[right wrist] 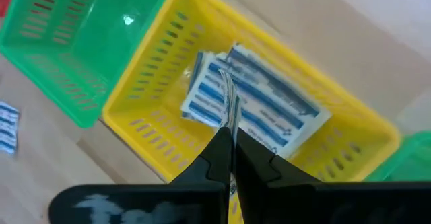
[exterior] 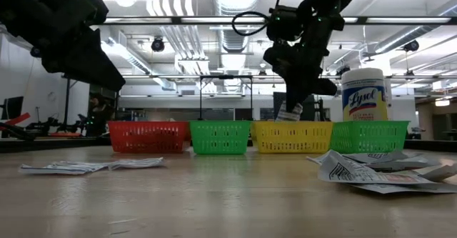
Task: Pick & Place First Aid Supplies
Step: Put the blue bandage into the yellow basket
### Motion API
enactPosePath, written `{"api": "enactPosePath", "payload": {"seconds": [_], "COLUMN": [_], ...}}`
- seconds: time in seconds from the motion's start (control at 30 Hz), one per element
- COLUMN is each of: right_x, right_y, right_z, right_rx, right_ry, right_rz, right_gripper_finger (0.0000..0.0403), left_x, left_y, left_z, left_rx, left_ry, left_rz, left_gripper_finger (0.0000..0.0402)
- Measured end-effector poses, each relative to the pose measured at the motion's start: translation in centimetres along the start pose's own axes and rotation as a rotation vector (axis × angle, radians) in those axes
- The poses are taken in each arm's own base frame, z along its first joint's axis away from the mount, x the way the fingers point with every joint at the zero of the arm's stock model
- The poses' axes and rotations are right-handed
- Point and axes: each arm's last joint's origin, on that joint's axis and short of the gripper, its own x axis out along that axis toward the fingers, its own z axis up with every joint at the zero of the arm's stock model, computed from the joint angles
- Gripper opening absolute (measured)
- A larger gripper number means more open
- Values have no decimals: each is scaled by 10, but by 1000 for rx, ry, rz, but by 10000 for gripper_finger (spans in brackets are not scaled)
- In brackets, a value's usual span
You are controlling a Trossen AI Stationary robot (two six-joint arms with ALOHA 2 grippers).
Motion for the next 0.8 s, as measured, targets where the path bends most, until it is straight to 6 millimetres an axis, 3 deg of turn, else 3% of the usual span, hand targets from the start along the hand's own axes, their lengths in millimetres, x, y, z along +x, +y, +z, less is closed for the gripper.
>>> {"api": "enactPosePath", "payload": {"seconds": [0.8], "right_x": [9], "right_y": [-4], "right_z": [-10], "right_rx": [-52], "right_ry": [63], "right_rz": [28], "right_gripper_finger": [9], "left_x": [0], "left_y": [-2], "left_z": [1], "left_rx": [-20], "left_ry": [-10], "left_rz": [-15], "left_gripper_finger": [151]}}
